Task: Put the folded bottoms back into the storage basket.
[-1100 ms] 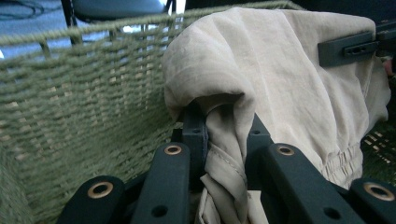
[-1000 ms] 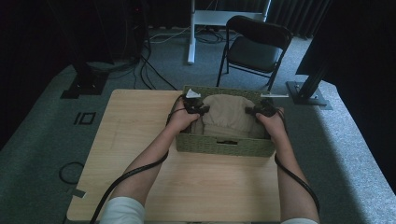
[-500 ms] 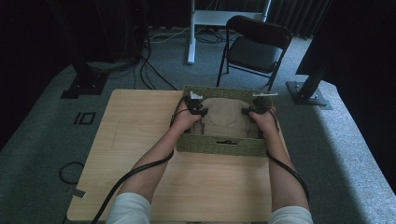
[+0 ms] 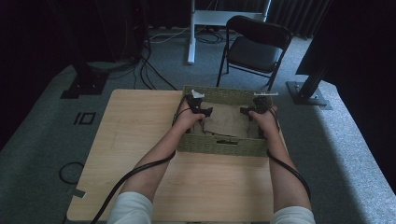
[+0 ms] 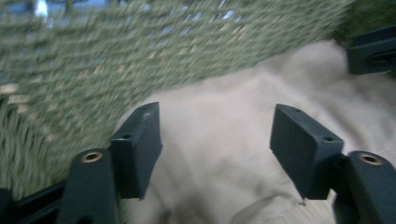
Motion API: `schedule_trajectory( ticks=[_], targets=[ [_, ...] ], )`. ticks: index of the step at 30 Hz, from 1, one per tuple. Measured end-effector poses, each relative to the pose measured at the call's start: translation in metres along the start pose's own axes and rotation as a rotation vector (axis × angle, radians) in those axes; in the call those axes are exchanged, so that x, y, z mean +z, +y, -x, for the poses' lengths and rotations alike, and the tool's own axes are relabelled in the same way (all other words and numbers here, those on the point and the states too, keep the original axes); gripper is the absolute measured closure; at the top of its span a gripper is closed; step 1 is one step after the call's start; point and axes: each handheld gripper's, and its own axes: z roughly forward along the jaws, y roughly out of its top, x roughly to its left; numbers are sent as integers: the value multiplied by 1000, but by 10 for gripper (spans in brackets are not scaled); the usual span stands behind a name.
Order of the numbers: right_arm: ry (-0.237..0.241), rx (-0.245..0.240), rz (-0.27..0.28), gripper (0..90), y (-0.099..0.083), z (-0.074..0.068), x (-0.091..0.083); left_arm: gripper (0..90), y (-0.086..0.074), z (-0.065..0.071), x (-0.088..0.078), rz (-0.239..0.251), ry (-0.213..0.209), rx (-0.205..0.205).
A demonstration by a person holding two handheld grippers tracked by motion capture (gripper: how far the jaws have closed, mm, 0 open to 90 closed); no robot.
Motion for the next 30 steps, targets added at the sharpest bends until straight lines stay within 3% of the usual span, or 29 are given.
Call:
schedule_trajectory(
  ticks=[2,9,13,16,19,21,24,30],
  targets=[
    [13,9,16,277,2,-2,-5,275,4,4,-6,8,-21,10],
    [57,-77,34,152,8,-15,-24,265,10,9,-24,14,-98,-6],
    [71,-101,44,145,11,-24,-38,197,12,8,-35,38,-93,-27],
    [72,-101,56,146,11,-27,-44,195,15,8,-44,52,-80,-10],
    [80,-109,67,146,11,-30,-50,195,16,9,-52,59,-83,-24],
    [100,-119,90,146,10,-34,-56,195,17,9,-57,56,-89,-4],
    [115,-143,103,146,9,-38,-62,195,19,10,-64,58,-91,-6],
    [153,-130,137,146,6,-44,-74,195,21,16,-82,60,-93,36]
  ],
)
